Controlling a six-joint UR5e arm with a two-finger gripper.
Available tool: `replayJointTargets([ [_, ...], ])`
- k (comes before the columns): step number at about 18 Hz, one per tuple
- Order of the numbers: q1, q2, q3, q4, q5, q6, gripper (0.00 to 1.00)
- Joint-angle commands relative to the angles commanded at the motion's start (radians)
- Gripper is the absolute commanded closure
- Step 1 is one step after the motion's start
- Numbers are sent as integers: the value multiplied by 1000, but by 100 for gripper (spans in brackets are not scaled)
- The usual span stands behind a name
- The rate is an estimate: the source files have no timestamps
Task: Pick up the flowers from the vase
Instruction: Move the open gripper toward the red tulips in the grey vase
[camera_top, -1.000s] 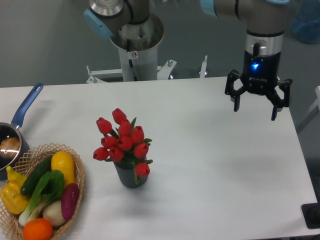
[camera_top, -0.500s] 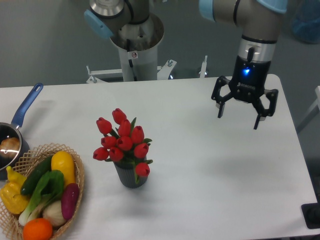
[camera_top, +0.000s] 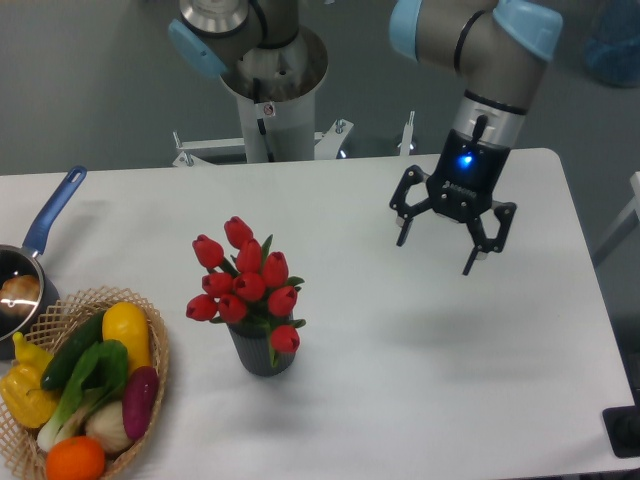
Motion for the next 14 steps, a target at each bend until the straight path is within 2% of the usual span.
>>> replayJointTargets([
  [2, 0, -6, -23, -2, -43, 3, 0],
  [5, -6, -9, -66, -3, -48, 5, 0],
  [14, -46, 0, -132, -6, -112, 32, 0],
])
